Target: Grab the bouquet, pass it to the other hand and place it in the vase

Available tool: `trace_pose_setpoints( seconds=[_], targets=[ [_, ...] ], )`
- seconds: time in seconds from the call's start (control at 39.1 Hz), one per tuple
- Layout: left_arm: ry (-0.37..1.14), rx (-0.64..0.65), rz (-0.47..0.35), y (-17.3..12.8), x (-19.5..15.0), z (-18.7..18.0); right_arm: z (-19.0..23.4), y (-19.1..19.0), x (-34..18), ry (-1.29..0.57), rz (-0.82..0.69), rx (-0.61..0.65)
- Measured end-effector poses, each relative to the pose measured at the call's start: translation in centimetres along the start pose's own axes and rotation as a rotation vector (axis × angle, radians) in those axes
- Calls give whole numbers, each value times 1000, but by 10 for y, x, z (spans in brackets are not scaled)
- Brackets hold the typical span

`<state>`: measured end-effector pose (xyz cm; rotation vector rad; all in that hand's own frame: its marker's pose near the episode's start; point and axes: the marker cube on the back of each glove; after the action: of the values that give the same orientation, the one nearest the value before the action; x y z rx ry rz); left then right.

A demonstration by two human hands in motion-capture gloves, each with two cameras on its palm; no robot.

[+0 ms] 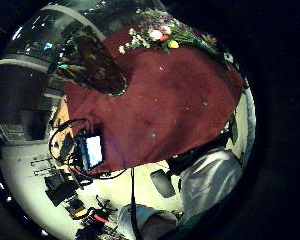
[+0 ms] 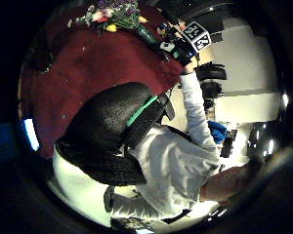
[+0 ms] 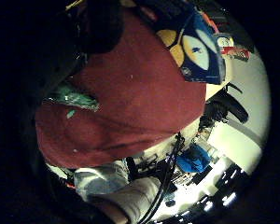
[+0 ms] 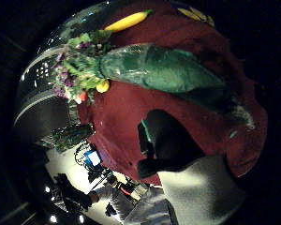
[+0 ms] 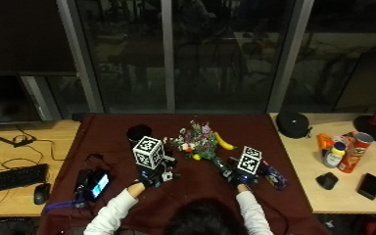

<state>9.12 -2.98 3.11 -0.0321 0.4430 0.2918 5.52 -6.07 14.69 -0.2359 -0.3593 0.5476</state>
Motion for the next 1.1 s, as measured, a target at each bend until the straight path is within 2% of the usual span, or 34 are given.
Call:
trace_pose_setpoints(
  seconds=[0.1, 0.2, 0.36, 0.46, 0.56, 0.72, 0.82, 0.87, 1.02, 1.1],
  targets=[
    [1, -8, 3, -1, -1, 4, 15, -7, 1, 23, -17, 17],
    [-6, -17, -7, -2, -2, 8, 40, -37, 5, 71, 8, 3],
    [-4, -19, -10, -5, -2, 11, 30, 3, -7, 105, -30, 55],
    [6, -24, -7, -4, 0, 11, 35, -6, -6, 151, 28, 91],
    [3, -29, -10, -1, 0, 11, 28, 12, -4, 230, 87, 69],
    [9, -28, -22, 0, -6, 13, 21, 15, -8, 233, 52, 115],
    [19, -22, -39, -2, -11, 13, 18, 16, -5, 234, 48, 101],
    [28, -15, -45, -2, -14, 14, 18, 10, -5, 192, 16, 155],
    [50, -27, -71, -4, -19, 17, 24, -30, 4, 81, 2, 536],
    [69, -44, -72, -5, -20, 19, 25, -46, 8, -6, 5, 616]
  ],
)
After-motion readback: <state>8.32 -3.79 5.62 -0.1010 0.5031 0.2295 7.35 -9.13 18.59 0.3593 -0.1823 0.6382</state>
